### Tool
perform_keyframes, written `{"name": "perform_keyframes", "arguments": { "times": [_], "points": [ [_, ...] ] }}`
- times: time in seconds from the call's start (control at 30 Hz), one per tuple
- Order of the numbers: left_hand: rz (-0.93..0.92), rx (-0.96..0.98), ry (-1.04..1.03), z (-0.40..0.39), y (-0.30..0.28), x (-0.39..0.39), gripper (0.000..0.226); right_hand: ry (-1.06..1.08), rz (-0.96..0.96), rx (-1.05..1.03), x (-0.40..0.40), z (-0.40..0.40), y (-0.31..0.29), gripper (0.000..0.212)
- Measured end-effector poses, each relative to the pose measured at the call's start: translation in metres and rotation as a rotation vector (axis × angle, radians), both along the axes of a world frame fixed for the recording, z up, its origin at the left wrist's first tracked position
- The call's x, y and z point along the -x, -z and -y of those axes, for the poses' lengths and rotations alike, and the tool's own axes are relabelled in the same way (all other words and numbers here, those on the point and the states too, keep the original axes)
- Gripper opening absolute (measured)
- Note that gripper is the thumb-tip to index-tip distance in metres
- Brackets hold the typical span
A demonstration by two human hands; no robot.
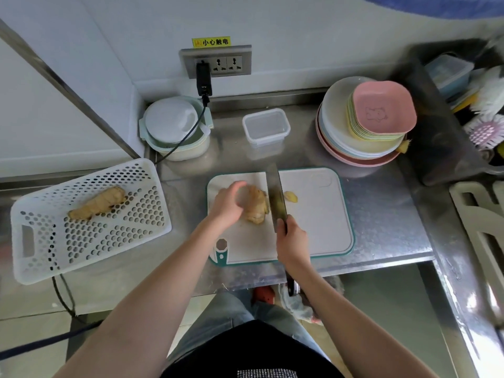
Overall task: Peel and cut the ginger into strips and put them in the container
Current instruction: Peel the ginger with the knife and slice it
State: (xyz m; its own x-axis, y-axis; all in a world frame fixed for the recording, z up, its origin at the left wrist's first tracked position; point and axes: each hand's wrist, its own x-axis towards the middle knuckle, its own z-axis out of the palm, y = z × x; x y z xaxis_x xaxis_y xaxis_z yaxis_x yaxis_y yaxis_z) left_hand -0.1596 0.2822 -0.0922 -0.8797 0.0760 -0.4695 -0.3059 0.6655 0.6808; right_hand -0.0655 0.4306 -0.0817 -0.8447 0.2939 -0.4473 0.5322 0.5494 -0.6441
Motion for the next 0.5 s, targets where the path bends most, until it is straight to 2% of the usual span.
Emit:
{"name": "perform_keyframes", "arguments": {
  "times": [0.07,0.2,0.27,0.37,0.5],
  "points": [
    [-0.005,-0.053,0.014,0.001,0.001,-0.008,0.048,0.045,-0.017,0.077,-0.001,0.011,-0.002,0.026],
    [0.098,-0.175,-0.139,-0.006,-0.007,-0.020,0.022,0.082,-0.079,0.196,0.000,0.029,-0.009,0.023],
    [0.102,-0.146,-0.146,-0.003,-0.010,-0.021,0.027,0.044,-0.084,0.235,0.000,0.036,-0.013,0.022],
    [0.118,-0.122,-0.146,0.006,-0.008,-0.024,0.028,-0.016,-0.078,0.180,-0.001,0.044,-0.016,0.022],
    [0.105,-0.276,-0.228,0.013,-0.007,-0.027,0.063,0.052,-0.090,0.081,-0.002,0.046,-0.020,0.023]
  ]
}}
